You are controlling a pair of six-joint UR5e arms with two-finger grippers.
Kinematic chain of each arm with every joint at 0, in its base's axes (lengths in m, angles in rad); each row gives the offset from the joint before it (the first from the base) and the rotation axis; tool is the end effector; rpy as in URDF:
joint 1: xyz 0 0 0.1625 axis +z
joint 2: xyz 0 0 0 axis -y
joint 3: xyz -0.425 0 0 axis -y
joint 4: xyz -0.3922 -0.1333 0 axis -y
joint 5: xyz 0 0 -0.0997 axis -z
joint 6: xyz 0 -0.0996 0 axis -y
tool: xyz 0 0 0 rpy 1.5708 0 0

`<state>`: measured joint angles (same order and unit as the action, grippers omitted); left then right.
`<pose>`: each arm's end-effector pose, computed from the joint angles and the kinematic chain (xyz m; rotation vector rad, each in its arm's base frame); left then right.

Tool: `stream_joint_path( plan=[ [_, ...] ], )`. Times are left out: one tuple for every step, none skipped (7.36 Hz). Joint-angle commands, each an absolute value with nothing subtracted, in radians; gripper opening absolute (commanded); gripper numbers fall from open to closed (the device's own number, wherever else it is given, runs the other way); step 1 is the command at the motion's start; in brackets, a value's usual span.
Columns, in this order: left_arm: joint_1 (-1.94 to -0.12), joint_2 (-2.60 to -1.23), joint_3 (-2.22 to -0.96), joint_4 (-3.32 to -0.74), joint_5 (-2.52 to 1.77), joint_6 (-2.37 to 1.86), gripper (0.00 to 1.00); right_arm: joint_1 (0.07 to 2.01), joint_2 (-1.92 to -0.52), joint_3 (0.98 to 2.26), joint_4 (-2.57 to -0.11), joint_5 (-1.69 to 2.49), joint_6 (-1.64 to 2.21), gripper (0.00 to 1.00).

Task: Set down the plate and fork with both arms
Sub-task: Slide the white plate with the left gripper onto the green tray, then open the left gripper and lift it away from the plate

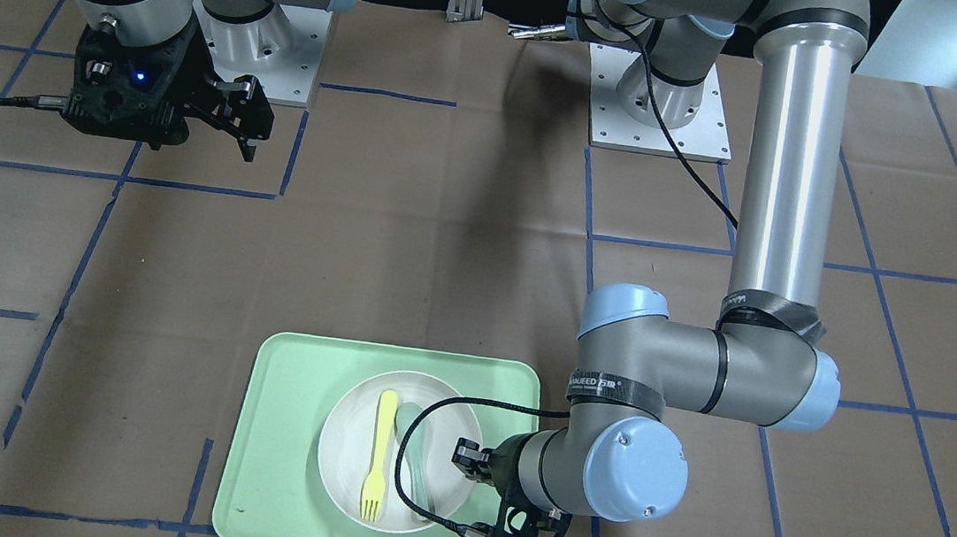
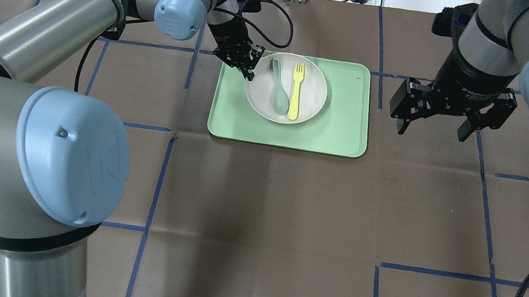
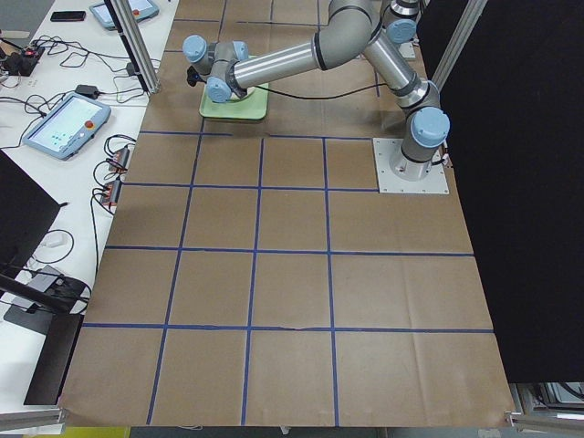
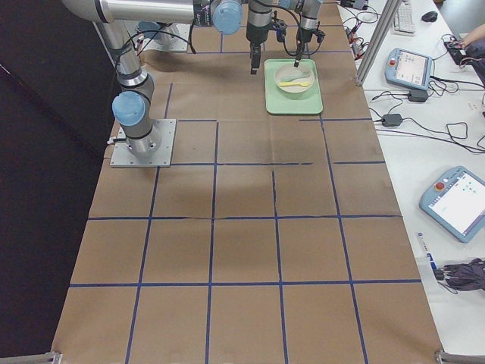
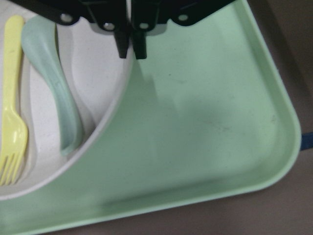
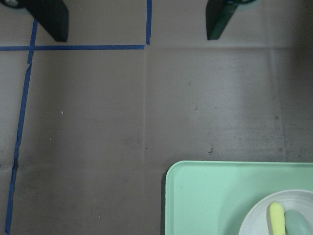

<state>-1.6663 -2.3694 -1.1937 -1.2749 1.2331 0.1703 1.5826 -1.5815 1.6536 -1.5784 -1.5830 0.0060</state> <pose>-0.2370 -0.7302 0.1928 -0.3407 -2.7748 -0.1579 0.1377 -0.4781 0.4534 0.0097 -3.1272 -0.1007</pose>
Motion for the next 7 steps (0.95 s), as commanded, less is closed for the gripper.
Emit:
stream_joint_path(
  plan=[
    [-1.667,-2.375,-1.195,-1.276,1.229,0.17,0.09,1.582,-1.582,1.654,-1.578,-1.582,0.008,1.0],
    [-1.667,-2.376,-1.196,-1.276,1.229,0.17,0.13,1.582,-1.582,1.654,-1.578,-1.582,0.008,1.0],
    [-1.666,-2.376,-1.193,-1.276,1.232,0.17,0.36,1.582,-1.582,1.654,-1.578,-1.582,0.009,1.0],
    [-1.667,-2.372,-1.192,-1.278,1.235,0.17,0.98,1.582,-1.582,1.654,-1.578,-1.582,0.008,1.0],
    [-1.667,-2.359,-1.196,-1.291,1.238,0.169,1.0,1.582,-1.582,1.654,-1.578,-1.582,0.008,1.0],
    [-1.669,-2.336,-1.189,-1.324,1.252,0.169,1.0,1.582,-1.582,1.654,-1.578,-1.582,0.008,1.0],
    [-1.669,-2.253,-1.198,-1.378,1.302,0.169,1.0,1.582,-1.582,1.654,-1.578,-1.58,0.008,1.0]
  ],
)
